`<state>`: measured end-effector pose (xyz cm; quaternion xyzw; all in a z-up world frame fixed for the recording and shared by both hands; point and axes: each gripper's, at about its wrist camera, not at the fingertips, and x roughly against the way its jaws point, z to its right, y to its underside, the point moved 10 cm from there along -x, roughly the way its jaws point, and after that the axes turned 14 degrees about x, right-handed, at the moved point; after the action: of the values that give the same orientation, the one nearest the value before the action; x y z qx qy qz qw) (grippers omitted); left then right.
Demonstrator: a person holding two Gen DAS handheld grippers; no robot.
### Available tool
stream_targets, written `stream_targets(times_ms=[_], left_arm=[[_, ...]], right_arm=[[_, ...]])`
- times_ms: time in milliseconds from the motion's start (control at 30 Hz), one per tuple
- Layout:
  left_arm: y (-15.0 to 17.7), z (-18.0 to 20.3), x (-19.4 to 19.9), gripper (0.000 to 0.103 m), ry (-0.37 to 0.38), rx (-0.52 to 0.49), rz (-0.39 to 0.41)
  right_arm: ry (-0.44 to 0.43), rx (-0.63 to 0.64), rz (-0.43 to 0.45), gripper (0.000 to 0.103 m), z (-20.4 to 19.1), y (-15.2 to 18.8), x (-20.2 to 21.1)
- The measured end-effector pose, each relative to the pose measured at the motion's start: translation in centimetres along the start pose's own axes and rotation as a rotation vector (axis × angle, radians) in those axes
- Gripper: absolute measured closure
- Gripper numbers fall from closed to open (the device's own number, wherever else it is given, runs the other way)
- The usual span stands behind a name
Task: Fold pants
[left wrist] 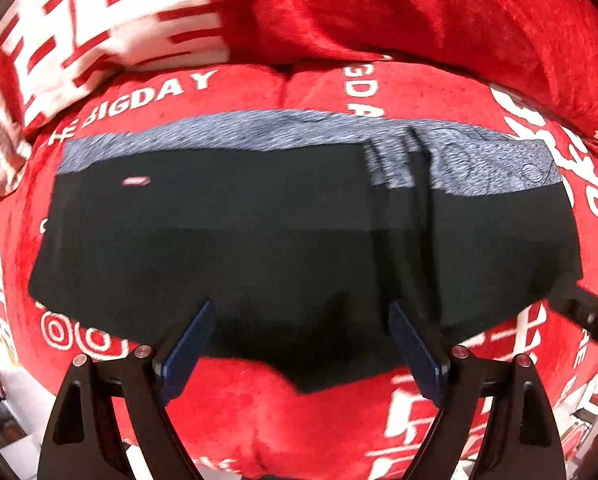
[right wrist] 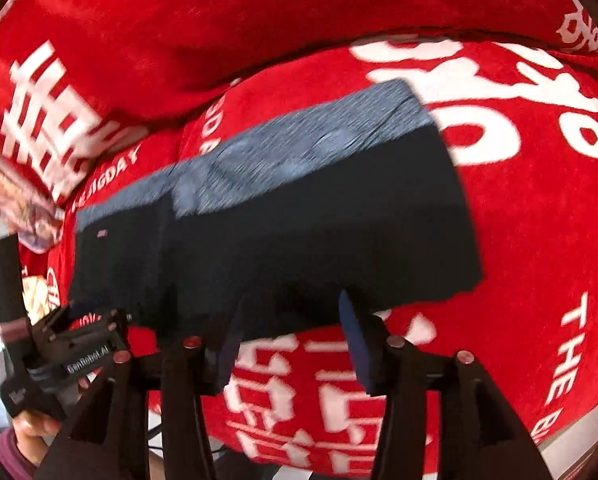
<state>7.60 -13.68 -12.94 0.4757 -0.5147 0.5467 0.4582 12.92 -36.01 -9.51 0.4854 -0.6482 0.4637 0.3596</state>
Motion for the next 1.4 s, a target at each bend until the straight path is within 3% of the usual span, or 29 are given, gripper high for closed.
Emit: stream_targets(times_ms=[367,667,700,733,800,967,1033,1100,1133,1400], left_arm=[[1.0,-8.1,0.7,0.014,-0.005,0.039,-0.010],[1.3,-14.0,-0.4,0.014,0.003,0.126,-0.041],[1.3,-14.6,-0.5,0.014,0.004,0.137,-0.042],[1.3,-15.0,-0.5,0.014,0.005,0.148,-0.044],[1.4,-16.0,-0.8,0.014,0.002,0.167,-0.053],[1.4,-17.6,-1.2,0.014,0.004,0.200,-0.052],[1.3,-18.1,-1.4,0.014,0.011,0.214,-0.051],[1.3,-18.6,-1.7,0.011,0.012,0.223,-0.055],[1.4,-18.8,-1.8,0.000,0.013,0.228,-0.063],[1.6,-19.7,-2.7,0.000,0.013,0.255,-0.094]], right_arm=[[-0.017,0.048,-0.119,0.046,-9.1,4.5,-2.7],[-0.025,0.135,-0.194,0.046,-15.8,5.5,-5.5],[-0.023,0.150,-0.197,0.043,-16.5,5.4,-5.7],[-0.020,0.162,-0.200,0.032,-17.0,5.4,-5.9],[-0.006,0.188,-0.197,0.022,-18.0,5.2,-6.1],[0.002,0.242,-0.196,0.020,-20.2,4.8,-6.9],[0.010,0.261,-0.193,0.012,-20.7,4.7,-7.2],[0.017,0.278,-0.191,0.012,-21.2,4.6,-7.3],[0.019,0.284,-0.194,0.012,-21.3,4.6,-7.4],[0.006,0.280,-0.265,0.012,-22.0,5.4,-8.6]])
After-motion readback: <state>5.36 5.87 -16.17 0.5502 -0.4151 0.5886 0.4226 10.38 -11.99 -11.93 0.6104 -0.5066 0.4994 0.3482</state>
